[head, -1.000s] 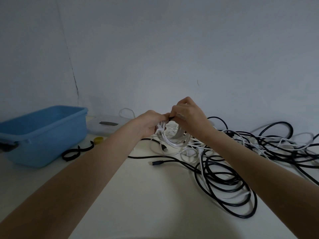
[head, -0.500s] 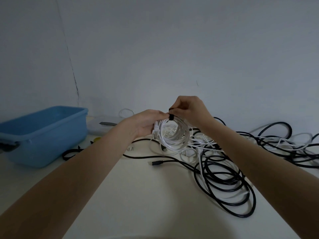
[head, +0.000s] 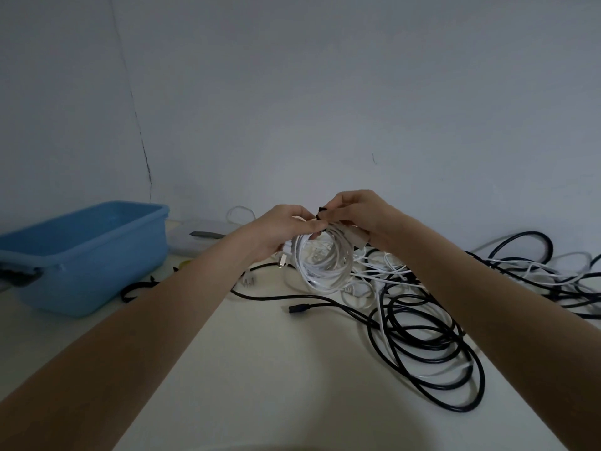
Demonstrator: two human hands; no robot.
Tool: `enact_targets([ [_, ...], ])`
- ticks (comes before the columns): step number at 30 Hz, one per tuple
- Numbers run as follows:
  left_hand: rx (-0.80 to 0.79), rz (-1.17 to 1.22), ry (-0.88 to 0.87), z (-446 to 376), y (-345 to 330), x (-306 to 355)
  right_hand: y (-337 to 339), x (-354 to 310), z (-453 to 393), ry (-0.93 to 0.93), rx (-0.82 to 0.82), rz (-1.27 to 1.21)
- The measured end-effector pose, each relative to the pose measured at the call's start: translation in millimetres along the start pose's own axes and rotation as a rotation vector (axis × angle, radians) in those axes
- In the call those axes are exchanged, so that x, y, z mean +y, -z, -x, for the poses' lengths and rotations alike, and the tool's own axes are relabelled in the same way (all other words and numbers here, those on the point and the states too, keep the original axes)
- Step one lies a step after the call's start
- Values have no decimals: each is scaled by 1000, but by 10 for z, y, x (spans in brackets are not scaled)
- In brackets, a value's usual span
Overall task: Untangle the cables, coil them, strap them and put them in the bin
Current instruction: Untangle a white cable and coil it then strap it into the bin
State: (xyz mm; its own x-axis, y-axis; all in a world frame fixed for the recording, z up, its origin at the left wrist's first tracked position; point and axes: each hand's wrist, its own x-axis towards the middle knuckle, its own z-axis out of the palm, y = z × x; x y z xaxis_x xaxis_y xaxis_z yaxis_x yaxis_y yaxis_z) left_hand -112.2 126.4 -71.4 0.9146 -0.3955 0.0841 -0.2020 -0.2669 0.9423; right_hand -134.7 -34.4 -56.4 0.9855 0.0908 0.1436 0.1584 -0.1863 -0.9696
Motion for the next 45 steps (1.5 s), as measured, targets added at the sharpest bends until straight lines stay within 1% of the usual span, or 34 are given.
enact_targets([
  [5, 34, -33, -106, -7, -18, -30, -21, 17, -38, -69, 36, -161],
  [7, 56, -68, -135, -20, -31, -17, -56, 25, -57, -90, 38, -147],
  [10, 107, -92, -165, -31, -23, -24, -71, 44, -66, -153, -12, -52],
  [12, 116, -94, -175, -38, -12, -47, -67, 68, -101, -190, -42, -98],
  [16, 93, -76, -197, -31, 0, -78, -115, 111, -168, -237, -58, -241],
  [19, 58, -70, -206, -6, 13, -100, -139, 146, -180, -231, -31, -234],
  [21, 33, -114, -204, 19, 49, -105, -157, 180, -185, -255, -71, -232],
  [24, -16, -140, -142, 54, 157, -103, -201, 182, -195, -255, -142, -325],
  [25, -8, -152, -124, 62, 212, -105, -222, 155, -218, -238, -149, -367],
  [27, 72, -135, -94, 84, 371, -127, -292, 71, -280, -192, -142, -420],
  [28, 118, -73, -77, 93, 452, -139, -337, 16, -300, -168, -142, -425],
  [30, 205, 65, -42, 131, 670, -177, -510, -65, -407, -114, -200, -404],
  [32, 281, 114, -17, 180, 882, -215, -743, -106, -502, -63, -259, -303],
  [34, 382, 112, 14, 268, 1171, -288, -1087, -141, -621, -44, -244, -169],
  [36, 471, 111, 61, 347, 1421, -347, -1384, -159, -731, -22, -209, -111],
  [38, 582, 118, 100, 431, 1741, -431, -1742, -191, -883, -16, -235, -190],
  [40, 731, 222, 127, 510, 2070, -502, -2098, -237, -1040, 25, -248, -314],
  [42, 874, 306, 152, 572, 2426, -609, -2482, -315, -1202, 94, -248, -368],
  [44, 936, 297, 224, 621, 2676, -715, -2814, -348, -1353, 128, -272, -310],
  [45, 949, 268, 264, 627, 2803, -785, -2983, -341, -1442, 135, -282, -234],
])
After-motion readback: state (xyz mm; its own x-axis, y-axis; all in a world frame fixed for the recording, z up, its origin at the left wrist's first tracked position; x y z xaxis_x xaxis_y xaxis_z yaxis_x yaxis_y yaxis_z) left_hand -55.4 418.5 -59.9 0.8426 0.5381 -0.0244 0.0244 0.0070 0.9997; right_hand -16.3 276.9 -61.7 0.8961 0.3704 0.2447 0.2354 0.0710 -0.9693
